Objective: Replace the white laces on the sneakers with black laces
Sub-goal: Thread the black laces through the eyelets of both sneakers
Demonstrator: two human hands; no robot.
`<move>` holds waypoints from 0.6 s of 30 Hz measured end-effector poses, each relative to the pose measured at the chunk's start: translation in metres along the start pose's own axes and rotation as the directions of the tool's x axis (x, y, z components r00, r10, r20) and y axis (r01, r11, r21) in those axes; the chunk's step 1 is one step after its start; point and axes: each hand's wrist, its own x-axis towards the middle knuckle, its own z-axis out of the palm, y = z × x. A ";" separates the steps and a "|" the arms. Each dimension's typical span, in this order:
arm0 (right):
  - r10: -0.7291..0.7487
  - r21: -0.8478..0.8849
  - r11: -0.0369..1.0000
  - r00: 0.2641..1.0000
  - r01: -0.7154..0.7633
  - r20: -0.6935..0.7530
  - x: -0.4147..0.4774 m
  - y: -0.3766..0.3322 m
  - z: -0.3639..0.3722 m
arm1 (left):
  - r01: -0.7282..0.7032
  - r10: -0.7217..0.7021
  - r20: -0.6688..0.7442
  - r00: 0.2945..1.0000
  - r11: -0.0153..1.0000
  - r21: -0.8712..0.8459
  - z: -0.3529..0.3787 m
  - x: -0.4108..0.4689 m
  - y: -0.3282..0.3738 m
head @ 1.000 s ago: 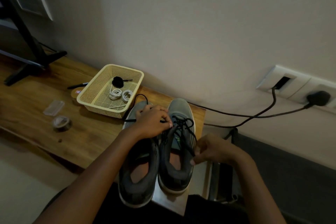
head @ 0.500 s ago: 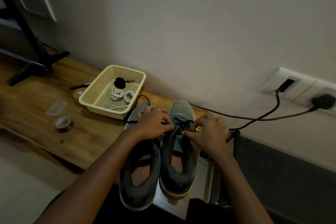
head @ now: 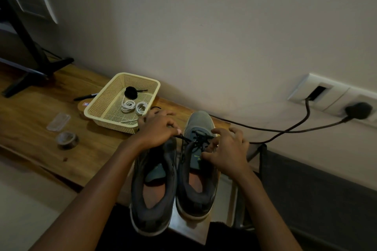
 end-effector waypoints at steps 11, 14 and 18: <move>0.024 0.076 0.997 1.000 -0.024 -0.010 0.005 0.005 0.005 | -0.205 0.210 -0.001 0.978 0.957 0.205 0.012 -0.008 0.010; 0.035 0.104 0.994 0.999 -0.032 -0.026 0.006 0.007 0.006 | -0.190 0.194 0.013 0.981 0.946 0.263 0.015 -0.008 0.011; 0.014 0.098 0.995 0.999 -0.010 -0.037 0.006 0.009 0.007 | -0.182 0.192 -0.010 0.981 0.946 0.267 0.015 -0.006 0.011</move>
